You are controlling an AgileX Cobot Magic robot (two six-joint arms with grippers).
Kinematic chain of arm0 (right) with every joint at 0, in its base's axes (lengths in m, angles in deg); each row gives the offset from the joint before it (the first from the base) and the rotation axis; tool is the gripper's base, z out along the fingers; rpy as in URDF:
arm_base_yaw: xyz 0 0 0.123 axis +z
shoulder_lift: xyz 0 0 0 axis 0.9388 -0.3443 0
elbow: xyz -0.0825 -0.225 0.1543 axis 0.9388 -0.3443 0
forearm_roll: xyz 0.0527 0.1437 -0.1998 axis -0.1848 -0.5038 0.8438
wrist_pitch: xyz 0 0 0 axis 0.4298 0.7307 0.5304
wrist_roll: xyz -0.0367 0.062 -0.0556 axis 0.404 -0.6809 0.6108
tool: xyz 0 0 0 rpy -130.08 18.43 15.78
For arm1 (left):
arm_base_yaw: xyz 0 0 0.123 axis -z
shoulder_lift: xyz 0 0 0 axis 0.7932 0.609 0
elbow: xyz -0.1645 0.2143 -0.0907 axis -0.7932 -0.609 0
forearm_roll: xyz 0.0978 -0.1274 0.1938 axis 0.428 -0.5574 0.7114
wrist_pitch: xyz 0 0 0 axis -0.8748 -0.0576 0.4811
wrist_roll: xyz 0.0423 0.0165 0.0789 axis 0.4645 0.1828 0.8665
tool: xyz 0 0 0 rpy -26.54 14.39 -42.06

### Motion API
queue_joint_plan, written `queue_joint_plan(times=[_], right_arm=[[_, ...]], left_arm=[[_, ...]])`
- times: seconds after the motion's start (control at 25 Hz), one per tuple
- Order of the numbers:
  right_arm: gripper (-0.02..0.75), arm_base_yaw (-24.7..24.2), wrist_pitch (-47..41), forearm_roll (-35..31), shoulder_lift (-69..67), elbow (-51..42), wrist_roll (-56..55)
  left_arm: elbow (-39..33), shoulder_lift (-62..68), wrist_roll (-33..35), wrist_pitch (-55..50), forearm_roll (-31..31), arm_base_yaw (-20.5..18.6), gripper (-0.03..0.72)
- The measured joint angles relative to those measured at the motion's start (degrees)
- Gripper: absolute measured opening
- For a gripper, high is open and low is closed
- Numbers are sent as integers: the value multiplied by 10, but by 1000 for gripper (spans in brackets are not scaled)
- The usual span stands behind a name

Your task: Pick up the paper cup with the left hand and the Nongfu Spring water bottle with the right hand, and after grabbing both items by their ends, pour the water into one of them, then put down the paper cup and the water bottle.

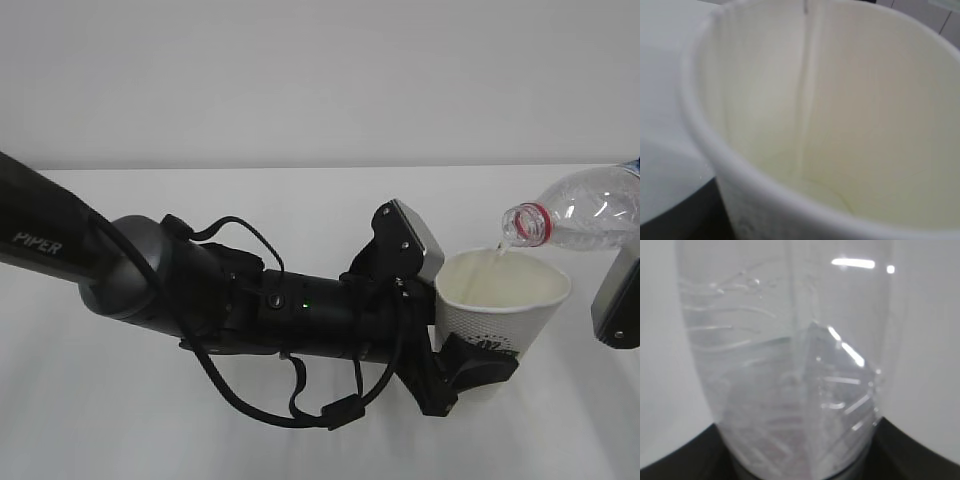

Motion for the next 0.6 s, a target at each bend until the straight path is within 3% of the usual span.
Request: queue_joint_plan(times=[0.6], right_arm=[[418, 0, 1, 0, 0, 1, 8]], left_arm=[[0, 0, 0, 0, 0, 0, 507]])
